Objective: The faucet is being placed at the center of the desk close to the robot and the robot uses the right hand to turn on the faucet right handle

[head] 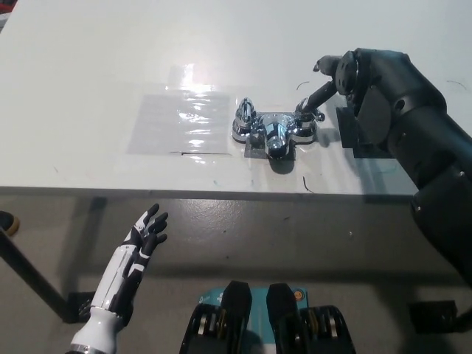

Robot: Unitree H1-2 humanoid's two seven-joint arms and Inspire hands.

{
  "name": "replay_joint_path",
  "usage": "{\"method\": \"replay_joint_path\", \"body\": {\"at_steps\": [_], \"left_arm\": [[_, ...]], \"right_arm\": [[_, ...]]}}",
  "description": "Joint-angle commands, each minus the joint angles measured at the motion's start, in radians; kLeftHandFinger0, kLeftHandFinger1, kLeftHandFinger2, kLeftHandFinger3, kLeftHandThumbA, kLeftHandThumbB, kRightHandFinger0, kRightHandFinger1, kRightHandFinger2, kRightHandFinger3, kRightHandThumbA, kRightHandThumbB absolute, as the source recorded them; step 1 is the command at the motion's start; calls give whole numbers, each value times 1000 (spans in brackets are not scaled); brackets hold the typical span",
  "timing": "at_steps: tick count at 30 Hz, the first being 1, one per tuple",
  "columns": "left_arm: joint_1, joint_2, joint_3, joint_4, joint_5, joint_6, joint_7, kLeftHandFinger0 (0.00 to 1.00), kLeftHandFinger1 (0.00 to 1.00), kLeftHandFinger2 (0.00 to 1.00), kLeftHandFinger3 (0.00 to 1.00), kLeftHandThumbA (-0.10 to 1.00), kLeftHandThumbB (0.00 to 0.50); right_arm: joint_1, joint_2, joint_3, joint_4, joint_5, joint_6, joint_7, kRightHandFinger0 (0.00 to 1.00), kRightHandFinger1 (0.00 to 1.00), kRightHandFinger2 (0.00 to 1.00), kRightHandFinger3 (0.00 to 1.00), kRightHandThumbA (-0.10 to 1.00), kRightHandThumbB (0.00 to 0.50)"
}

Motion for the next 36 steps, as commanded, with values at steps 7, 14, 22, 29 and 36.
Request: {"method": "replay_joint_path", "body": {"at_steps": [7,14,22,29,36], "left_arm": [[-26,18,5,-27,-4,-5,-12,1000,1000,1000,1000,907,106],[-33,19,4,-29,-2,3,-12,1000,1000,1000,1000,911,108],[-44,22,6,-29,-4,13,-11,1000,1000,1000,1000,908,122],[-49,22,4,-26,1,6,-11,1000,1000,1000,1000,908,108],[-50,23,6,-23,0,2,-10,1000,1000,1000,1000,915,111]], "right_arm": [[-101,-58,64,27,-66,3,210,1000,1000,1000,1000,869,394],[-95,-83,77,25,-56,-53,319,1000,1000,1000,1000,826,458],[-94,-101,110,19,-75,-114,395,1000,1000,1000,1000,887,500],[-93,-102,125,20,-96,-69,370,1000,1000,1000,1000,870,426],[-40,-107,56,-22,-86,25,-64,1000,1000,1000,1000,719,419]]}}
